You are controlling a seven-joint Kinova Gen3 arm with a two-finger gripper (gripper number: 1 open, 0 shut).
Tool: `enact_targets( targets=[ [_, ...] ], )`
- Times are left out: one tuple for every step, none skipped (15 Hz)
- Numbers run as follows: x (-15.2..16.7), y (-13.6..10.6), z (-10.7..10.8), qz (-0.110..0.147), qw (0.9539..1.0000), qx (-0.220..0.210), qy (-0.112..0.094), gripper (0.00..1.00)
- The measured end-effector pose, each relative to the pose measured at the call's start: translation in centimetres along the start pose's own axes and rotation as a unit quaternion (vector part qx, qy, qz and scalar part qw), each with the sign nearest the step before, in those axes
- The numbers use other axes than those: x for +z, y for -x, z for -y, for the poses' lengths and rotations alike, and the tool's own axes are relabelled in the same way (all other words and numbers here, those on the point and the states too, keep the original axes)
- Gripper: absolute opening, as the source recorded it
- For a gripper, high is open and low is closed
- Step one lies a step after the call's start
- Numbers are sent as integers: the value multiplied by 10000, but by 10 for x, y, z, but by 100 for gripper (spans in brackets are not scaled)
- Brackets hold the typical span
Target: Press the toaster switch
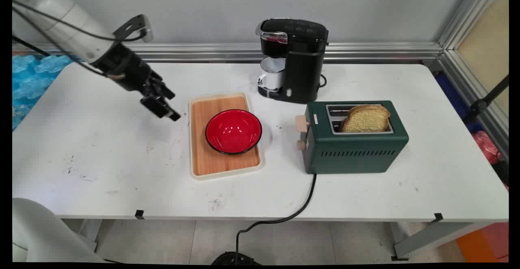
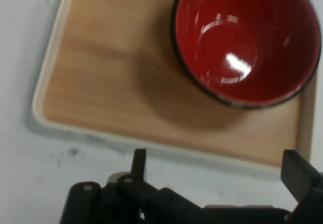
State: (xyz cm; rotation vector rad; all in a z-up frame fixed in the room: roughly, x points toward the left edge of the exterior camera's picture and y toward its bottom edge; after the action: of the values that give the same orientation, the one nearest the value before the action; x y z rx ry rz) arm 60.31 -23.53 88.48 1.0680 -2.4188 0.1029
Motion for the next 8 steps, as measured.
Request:
enact_targets(
  targets=[
    [3, -10, -3, -31, 10000, -31, 33, 0],
    [5, -19, -6, -62, 9999, -61, 67, 0],
    [7, -28, -9, -89, 9999, -89, 105, 0],
    [9, -34, -12, -108, 9998, -105, 132, 0],
    [10, -41, -15, -126, 9997, -121, 161, 0],
    [11, -48, -18, -148, 9996, -134, 193, 0],
    [13, -57, -22, -171, 9995, -140, 230, 0],
    [14, -66, -26, -188, 9994, -133, 263, 0]
  ],
)
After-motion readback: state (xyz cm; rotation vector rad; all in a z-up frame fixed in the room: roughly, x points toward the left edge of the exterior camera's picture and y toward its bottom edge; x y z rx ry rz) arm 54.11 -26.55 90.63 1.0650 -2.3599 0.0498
